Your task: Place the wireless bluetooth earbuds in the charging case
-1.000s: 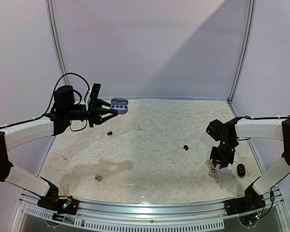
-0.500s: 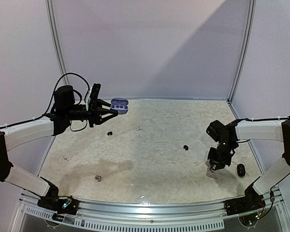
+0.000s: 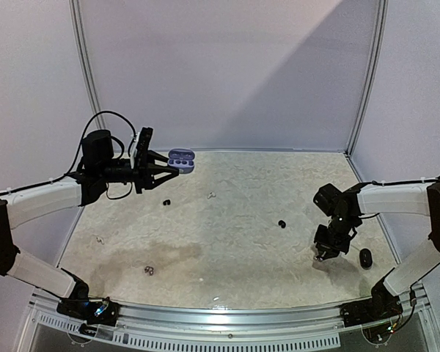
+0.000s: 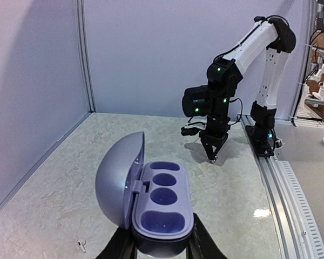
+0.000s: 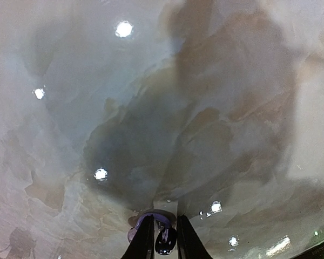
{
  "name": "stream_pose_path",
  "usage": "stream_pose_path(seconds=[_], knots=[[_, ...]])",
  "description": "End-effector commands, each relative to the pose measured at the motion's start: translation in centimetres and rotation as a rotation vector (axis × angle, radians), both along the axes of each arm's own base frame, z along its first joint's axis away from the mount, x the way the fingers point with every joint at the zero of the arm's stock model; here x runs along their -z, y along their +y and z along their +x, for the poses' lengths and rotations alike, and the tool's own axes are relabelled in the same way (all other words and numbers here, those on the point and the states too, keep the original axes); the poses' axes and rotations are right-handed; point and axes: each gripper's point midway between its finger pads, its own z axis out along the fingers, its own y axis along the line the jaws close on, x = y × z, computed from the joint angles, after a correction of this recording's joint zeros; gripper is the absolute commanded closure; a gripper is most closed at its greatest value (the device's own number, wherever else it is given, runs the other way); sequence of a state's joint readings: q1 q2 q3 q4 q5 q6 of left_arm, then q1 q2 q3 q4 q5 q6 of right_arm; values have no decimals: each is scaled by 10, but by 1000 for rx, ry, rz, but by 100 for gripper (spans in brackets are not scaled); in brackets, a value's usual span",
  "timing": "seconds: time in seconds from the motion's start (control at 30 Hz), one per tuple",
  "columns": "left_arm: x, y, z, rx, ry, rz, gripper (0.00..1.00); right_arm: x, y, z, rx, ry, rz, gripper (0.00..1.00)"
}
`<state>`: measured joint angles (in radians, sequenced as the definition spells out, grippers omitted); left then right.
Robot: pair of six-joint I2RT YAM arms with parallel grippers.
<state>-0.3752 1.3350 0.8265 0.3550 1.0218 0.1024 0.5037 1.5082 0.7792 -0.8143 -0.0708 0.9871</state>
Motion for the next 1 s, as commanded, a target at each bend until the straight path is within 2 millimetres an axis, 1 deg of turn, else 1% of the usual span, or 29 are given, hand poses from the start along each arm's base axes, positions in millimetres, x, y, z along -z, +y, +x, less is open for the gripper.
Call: stream_pose_path(seconds=[0.0,0.07,0.2,0.3,0.43,0.47,0.53,0.57,0.63,0.67,0.7,0.77,0.83,0.93,0.97], knots=[[0,-3,-6,11,-19,1,100,-1,-1,-10,-10,34,-7,87],[1,-2,-6,11,-22,2,100,-1,0,-9,-18,36,-8,90],[0,-2,-6,10,-27,2,100,-4,2,-5,-36,30,-13,91],[-1,-2,-6,8,-29,1,100,-10,2,0,-66,14,-39,91],[1,-2,-5,2,-27,4,100,-23,11,17,-119,-61,-42,93],[0,-2,-5,-1,-31,4,100,-28,9,23,-127,-92,-65,94],[0,-1,-3,-12,-32,5,100,-39,13,35,-152,-144,-82,95],[0,-1,-1,-22,-31,6,100,-47,16,42,-171,-180,-90,96],[-1,0,5,-59,-26,-2,100,-71,27,62,-229,-275,-114,97],[-2,0,9,-82,-21,-11,100,-88,35,74,-262,-339,-127,97],[-4,0,12,-101,-16,-21,100,-107,44,87,-290,-410,-140,97],[-8,-1,19,-134,-5,-39,100,-152,68,113,-359,-565,-157,97],[-10,-3,22,-152,0,-52,100,-197,98,135,-419,-721,-151,97],[-12,-9,22,-162,3,-67,100,-262,157,152,-541,-950,-93,98],[-12,-11,21,-165,-5,-70,100,-280,175,154,-592,-1019,-83,98]])
